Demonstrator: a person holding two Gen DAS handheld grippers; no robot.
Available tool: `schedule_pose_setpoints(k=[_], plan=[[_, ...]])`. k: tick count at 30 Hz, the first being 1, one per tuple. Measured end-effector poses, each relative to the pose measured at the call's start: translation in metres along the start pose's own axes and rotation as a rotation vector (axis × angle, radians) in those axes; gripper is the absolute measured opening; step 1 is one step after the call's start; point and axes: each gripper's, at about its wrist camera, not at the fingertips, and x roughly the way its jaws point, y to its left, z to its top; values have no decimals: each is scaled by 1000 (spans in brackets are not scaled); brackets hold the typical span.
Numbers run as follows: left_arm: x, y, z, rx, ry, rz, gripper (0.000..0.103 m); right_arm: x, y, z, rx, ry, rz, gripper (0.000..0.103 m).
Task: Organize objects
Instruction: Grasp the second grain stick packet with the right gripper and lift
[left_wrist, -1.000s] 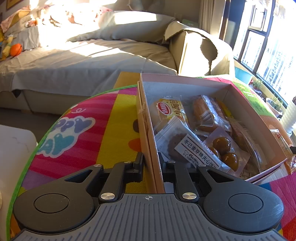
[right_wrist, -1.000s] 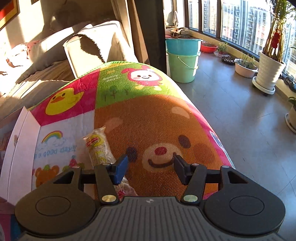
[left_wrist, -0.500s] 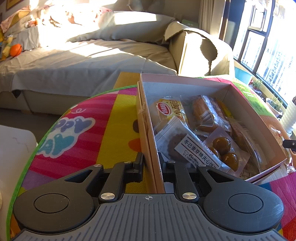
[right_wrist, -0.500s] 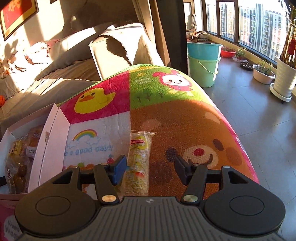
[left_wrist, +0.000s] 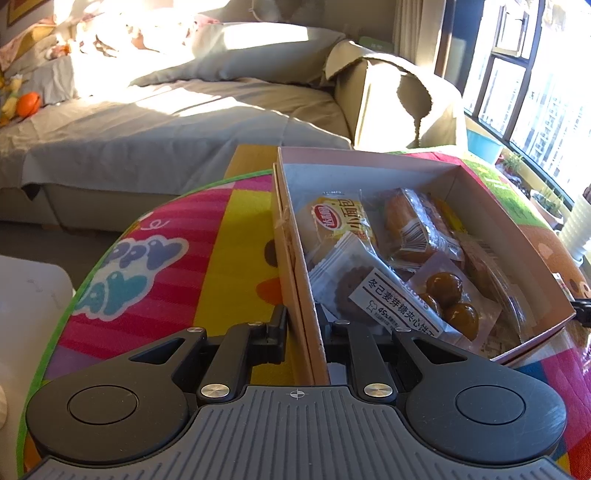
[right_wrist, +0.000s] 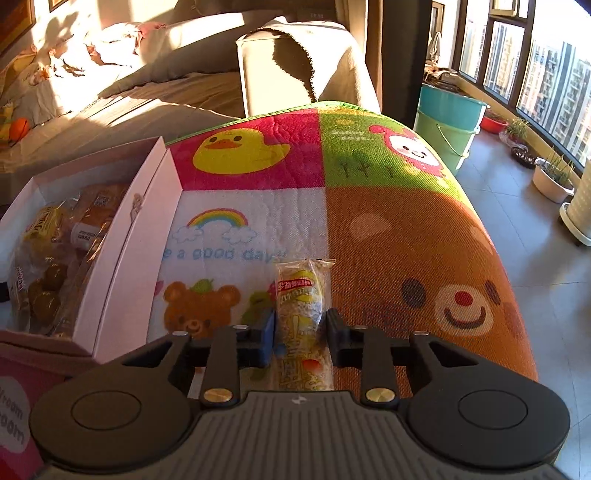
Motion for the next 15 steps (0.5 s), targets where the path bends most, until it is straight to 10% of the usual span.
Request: schedule_pose_setpoints(k=[15], plan=[[1,2,-1,-24,-11,-18,17,-118,52,-37,-145,-19,143,28]])
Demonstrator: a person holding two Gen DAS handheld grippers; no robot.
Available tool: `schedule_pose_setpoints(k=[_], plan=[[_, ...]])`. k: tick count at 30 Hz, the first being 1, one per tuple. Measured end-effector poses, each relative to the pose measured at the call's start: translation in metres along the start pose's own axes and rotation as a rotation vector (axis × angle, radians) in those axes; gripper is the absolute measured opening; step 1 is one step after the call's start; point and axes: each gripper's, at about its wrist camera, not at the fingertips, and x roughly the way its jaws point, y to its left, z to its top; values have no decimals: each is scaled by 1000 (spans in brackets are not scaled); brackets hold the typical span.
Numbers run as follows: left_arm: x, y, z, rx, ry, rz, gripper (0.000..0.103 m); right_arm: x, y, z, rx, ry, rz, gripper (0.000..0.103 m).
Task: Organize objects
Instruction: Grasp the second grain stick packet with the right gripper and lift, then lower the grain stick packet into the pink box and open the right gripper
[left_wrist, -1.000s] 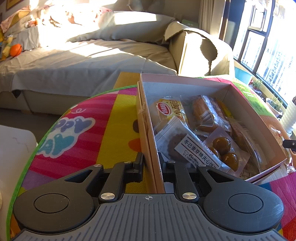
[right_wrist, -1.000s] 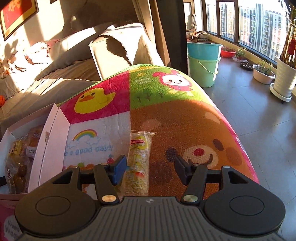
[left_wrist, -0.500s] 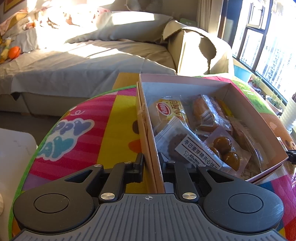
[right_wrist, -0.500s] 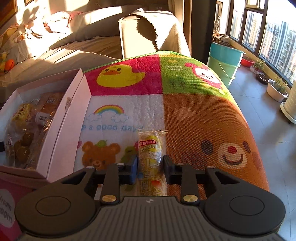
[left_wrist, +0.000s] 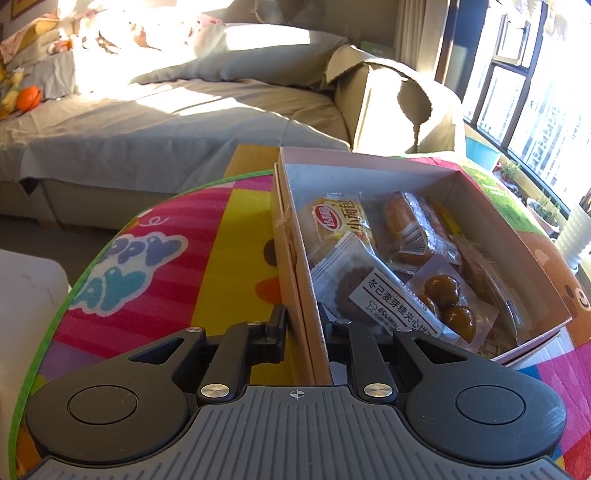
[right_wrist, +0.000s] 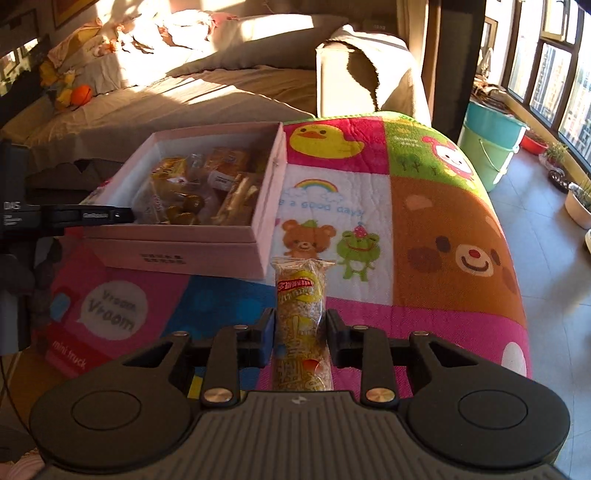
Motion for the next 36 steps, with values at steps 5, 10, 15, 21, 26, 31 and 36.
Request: schedule_pose_setpoints(k=[5,10,15,21,26,31,36], plan=[[0,1,-1,-7,-2,-6,17,-18,29,37,-40,-92,111,28],[-1,2,-1,-6,-3,-9,17,4,58,83,-53,-145,192,28],[-1,1,-1,-2,-2,-10,18,60,83,116,-46,-134,186,28],[-1,1,-1,1,-2,-13,18,120,94,131,-23,-78,130,28],[-2,1,-1,1,-3,-16,18,142,93,137,-1,-68,113,28],[-2,1,-1,1,-4,-20,19,158,94,138,3,-53,93,28],[-1,1,-1,2,-4,-21,19,164,94,136,5,-50,86,29]])
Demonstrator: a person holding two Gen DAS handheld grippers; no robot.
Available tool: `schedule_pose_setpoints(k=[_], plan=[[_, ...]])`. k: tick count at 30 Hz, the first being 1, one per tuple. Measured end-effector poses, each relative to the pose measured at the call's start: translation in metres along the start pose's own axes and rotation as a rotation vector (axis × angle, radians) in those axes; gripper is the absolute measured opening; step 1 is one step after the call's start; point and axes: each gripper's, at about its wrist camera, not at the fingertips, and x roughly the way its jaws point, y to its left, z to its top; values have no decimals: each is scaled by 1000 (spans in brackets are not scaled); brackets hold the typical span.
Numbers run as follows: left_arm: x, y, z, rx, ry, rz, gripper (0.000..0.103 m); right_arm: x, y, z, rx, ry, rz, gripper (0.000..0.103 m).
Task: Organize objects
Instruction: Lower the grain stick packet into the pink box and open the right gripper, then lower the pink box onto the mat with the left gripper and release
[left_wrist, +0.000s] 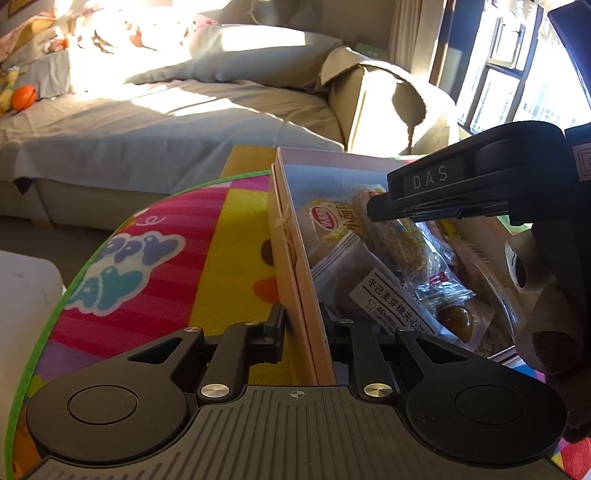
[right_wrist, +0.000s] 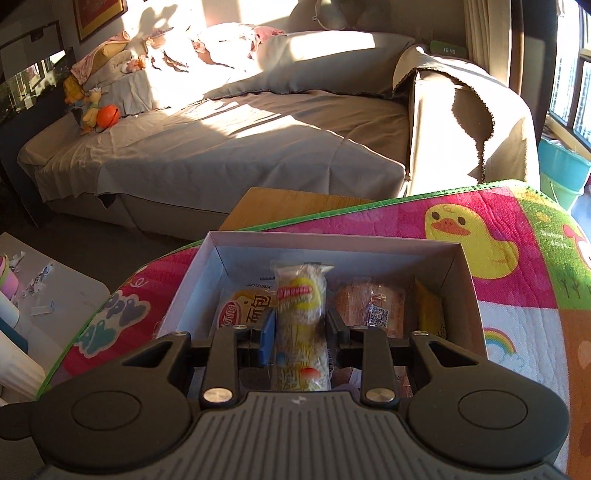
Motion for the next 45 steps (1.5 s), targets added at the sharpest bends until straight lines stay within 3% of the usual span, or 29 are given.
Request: schedule_pose_setpoints(k=[10,15,17,19,24,27,30,34,40,45], plan=[[0,0,0,-1,-1,-3,19,-29,-8,-9,-39,-44,9,29],[0,0,0,-8,-5,-6,19,-89,-26,-37,-138,-146,-37,52],[1,0,0,-9,-7,-7,19,-109,-37,-53,-170,-152,-57,68],[-1,1,-1,-11,-9,-8,19,-127,-47,-73,-207,-132,-79,73],[-1,1,-2,-13,-12,-2,19,-133,-59,-117,-232,-53,-93,73],[-2,0,-3,-13,-10,4,19,-125,-58,-128,-216,-48,-83,73],[-3,0,-3,-11,-7,4,19,-115,-54,-130,-215,-56,-63,73],[-2,0,-2,-12,-5,4,19,-107,-50,-127,-218,-67,-29,59],[2,-9,2,19,-2,36,16,-104,-54,-124,-181,-100,-8,59],[42,-48,32,69,-2,14,16,-94,-79,-114,-154,-133,-111,60]])
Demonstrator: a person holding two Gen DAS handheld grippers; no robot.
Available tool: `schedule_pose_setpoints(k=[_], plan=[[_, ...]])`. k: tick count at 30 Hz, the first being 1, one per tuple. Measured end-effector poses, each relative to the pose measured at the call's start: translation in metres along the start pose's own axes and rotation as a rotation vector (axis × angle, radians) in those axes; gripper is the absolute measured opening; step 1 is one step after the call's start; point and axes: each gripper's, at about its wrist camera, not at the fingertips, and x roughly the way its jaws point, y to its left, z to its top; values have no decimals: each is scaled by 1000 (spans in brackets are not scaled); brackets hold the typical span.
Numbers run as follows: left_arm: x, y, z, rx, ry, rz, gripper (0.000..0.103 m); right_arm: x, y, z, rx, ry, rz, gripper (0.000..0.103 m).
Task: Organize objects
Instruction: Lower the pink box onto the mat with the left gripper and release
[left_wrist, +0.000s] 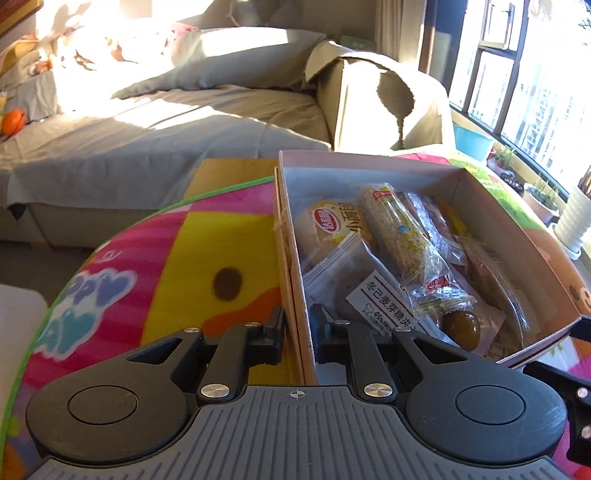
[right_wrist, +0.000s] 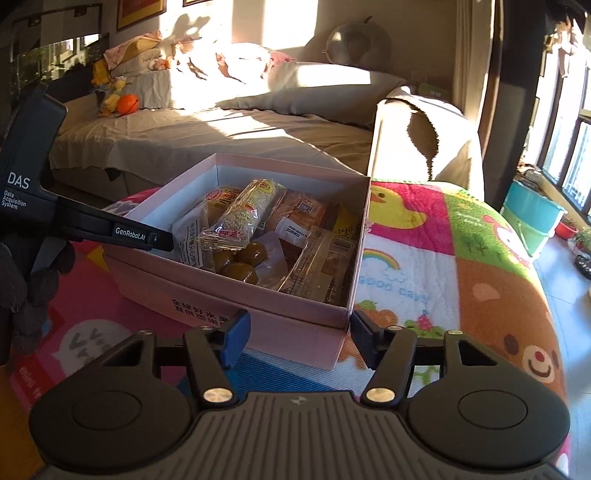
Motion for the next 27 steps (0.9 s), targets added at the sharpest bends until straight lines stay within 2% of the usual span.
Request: schedule_pose_setpoints(k=[2,3,4,5,7,8,10,12,14,16,19,21,23,27], plan=[[24,-12,17,-1,-29,-23,14,15,-20,6,30,-9,-45,60],[37,-21,26,35,-48,-20,14,24,-32,10,49,-14,-65,60],[46,-27,33,80,-62,-4,22,31,-41,14,69,-16,-86,60],[53,-30,39,111,-62,17,38,38,-49,17,87,-20,-102,60],[61,-33,49,148,-49,67,53,48,-58,19,102,-34,-129,60],[62,-32,50,156,-54,78,56,51,-60,19,103,-39,-143,60],[64,-27,50,165,-70,61,59,56,-64,15,116,-36,-161,60],[63,-26,49,177,-81,63,59,51,-68,10,153,-35,-137,62],[50,-23,49,164,-130,88,59,40,-70,2,190,-45,-138,76],[23,-18,47,101,-207,62,58,24,-71,-8,231,-50,-135,88],[-32,-14,28,31,-336,59,56,-4,-69,-29,285,-47,-83,103],[-67,-18,6,-4,-372,45,56,-16,-61,-42,295,-24,-61,103],[-88,-25,-24,-5,-334,11,56,-23,-50,-54,293,1,-57,103],[-95,-46,-88,15,-188,-24,56,-29,-29,-76,267,40,-55,103]])
